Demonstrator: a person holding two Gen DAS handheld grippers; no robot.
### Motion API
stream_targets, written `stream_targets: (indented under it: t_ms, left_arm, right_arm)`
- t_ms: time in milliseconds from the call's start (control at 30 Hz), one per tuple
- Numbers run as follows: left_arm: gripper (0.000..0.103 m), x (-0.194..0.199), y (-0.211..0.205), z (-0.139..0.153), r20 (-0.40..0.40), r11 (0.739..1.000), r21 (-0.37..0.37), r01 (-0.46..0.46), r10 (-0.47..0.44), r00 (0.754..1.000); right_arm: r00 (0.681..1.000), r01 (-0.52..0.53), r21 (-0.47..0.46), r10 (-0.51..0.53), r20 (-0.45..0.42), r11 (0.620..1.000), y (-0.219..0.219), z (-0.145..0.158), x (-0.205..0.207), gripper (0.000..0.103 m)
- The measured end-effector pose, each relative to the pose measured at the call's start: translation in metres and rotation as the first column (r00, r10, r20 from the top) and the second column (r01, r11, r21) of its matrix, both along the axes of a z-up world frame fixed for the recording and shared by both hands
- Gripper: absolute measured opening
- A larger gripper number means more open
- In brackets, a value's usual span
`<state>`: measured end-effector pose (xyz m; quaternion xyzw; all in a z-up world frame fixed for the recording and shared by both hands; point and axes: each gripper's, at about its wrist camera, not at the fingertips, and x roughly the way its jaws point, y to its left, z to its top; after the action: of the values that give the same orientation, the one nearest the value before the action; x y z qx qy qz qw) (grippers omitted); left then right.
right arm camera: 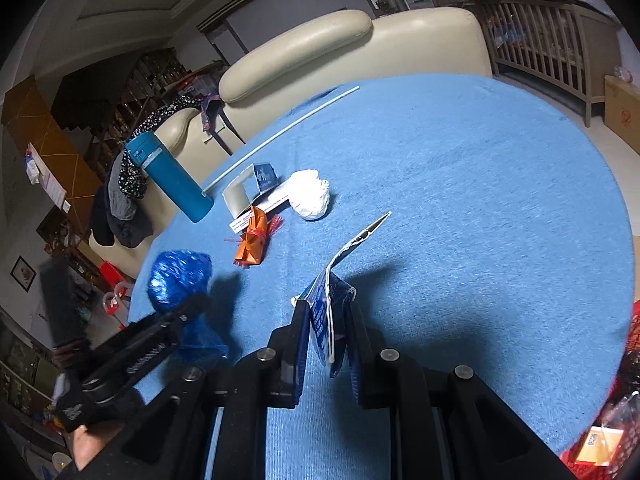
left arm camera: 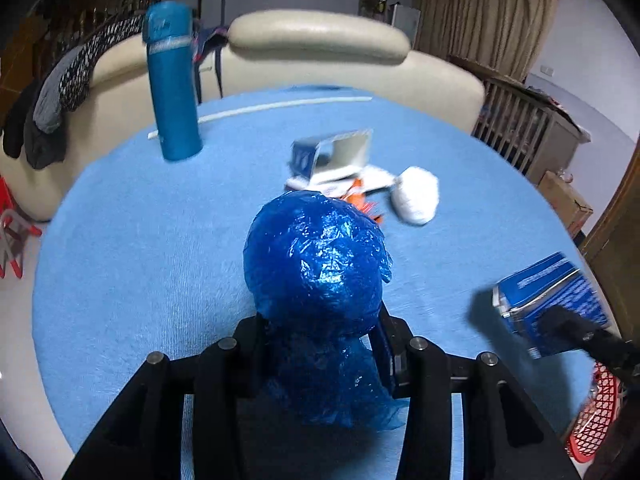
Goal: Collect trash
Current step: 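Carry the blue bag and blue box toward the red wastebasket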
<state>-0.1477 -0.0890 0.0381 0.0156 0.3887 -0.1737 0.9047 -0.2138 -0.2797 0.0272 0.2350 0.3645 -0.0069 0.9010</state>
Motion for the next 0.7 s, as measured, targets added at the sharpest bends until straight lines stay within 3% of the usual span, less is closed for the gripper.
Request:
stream_targets:
  t_ms: [700]
  left_arm:
    - [0.044, -0.034, -0.019, 0.053, 0.117, 0.996, -0.041, 0.075, -0.070, 0.991]
  right_arm:
    - [0.998, 0.022, -0.020, -0.021, 0.064, 1.000, -0.003, 0.018, -0.028, 0.019]
